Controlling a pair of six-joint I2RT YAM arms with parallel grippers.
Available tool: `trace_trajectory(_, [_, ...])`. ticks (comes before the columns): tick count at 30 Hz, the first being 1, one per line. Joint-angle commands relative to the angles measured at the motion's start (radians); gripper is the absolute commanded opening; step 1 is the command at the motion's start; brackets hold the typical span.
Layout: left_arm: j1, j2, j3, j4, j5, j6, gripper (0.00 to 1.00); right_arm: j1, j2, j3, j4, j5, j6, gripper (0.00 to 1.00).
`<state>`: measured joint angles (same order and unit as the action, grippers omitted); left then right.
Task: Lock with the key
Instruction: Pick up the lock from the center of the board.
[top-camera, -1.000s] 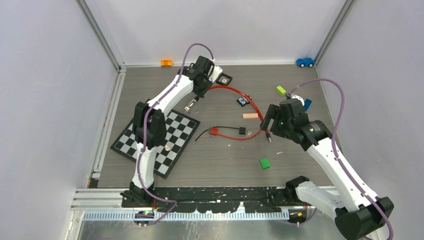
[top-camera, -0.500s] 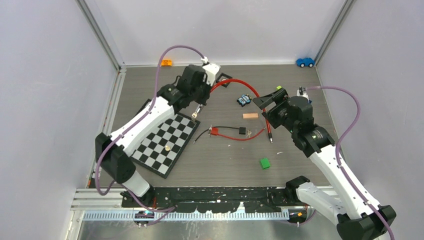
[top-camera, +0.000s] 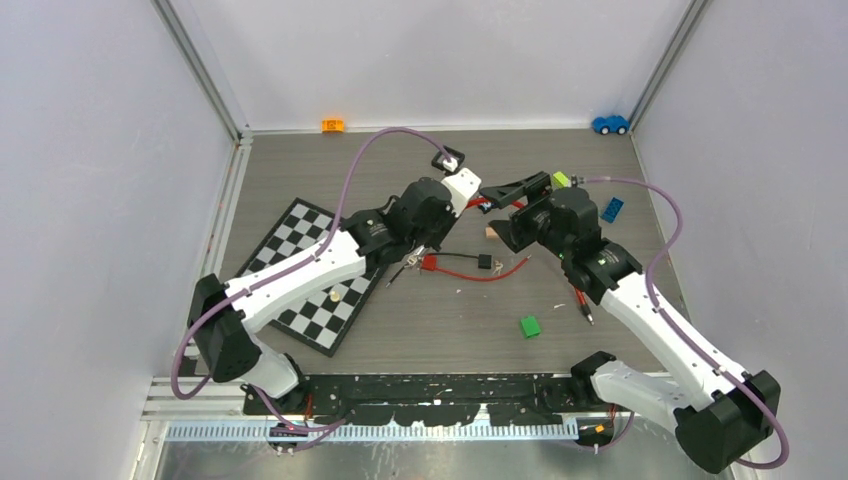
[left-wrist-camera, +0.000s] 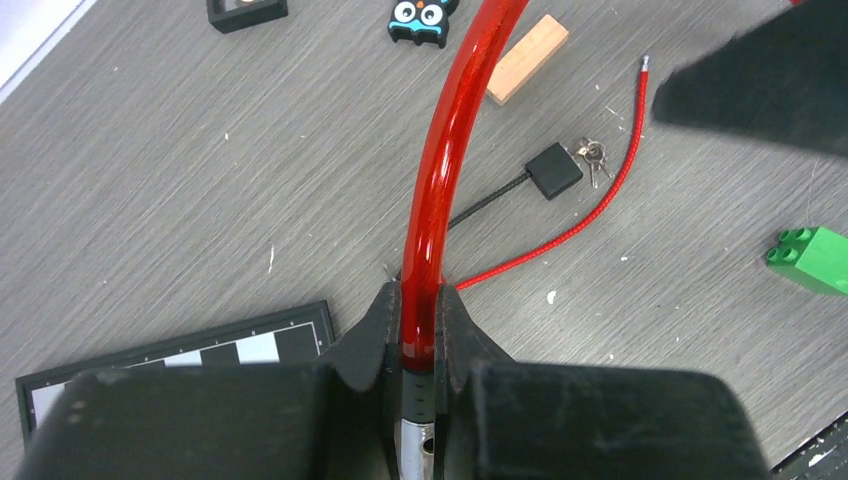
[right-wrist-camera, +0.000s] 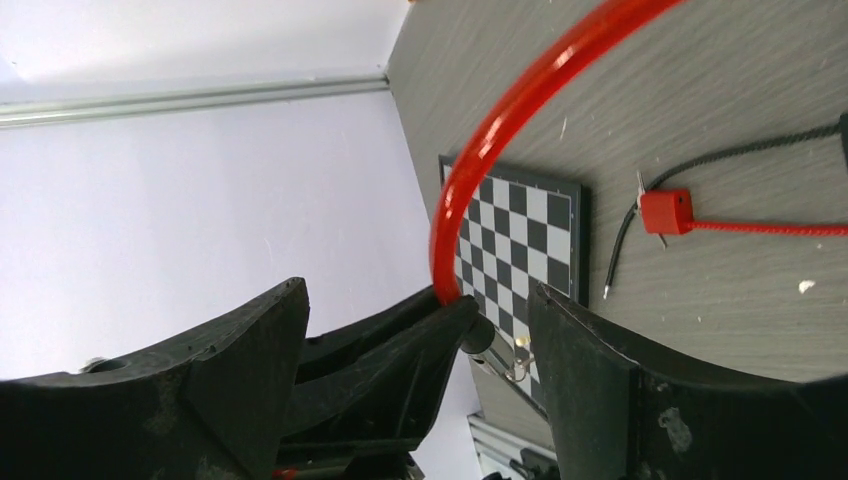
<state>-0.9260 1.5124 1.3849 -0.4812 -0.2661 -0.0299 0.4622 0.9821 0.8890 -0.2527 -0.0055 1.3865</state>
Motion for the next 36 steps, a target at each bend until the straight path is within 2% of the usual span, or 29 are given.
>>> trace_trajectory(1, [-0.03, -0.047, 0.034, 0.116, -0.082, -0.032, 0.0, 0.053, 0.025, -0.021, 0.038, 0.019, 0.075, 0.84])
trace_trajectory(13, [-0.141, -0.045, 0.027, 0.13, -0.132, -0.039, 0.0, 0.093, 0.073, -0.036, 0.081, 0.122, 0.123, 0.77])
trace_trajectory(18, [-0.192, -0.054, 0.011, 0.134, -0.17, -0.039, 0.0, 0.096, 0.119, -0.041, 0.122, 0.09, 0.14, 0.66])
trace_trajectory(21, [-0.2, -0.057, -0.001, 0.141, -0.191, -0.045, 0.0, 0.107, 0.127, -0.037, 0.13, 0.088, 0.137, 0.58])
trace_trajectory(32, [-0.201, -0.007, 0.024, 0.128, -0.265, -0.044, 0.0, 0.139, 0.081, -0.008, 0.075, 0.115, 0.107, 0.5])
trace_trajectory(36, [-0.202, -0.002, 0.03, 0.131, -0.257, -0.046, 0.0, 0.144, 0.086, -0.01, 0.095, 0.099, 0.106, 0.34])
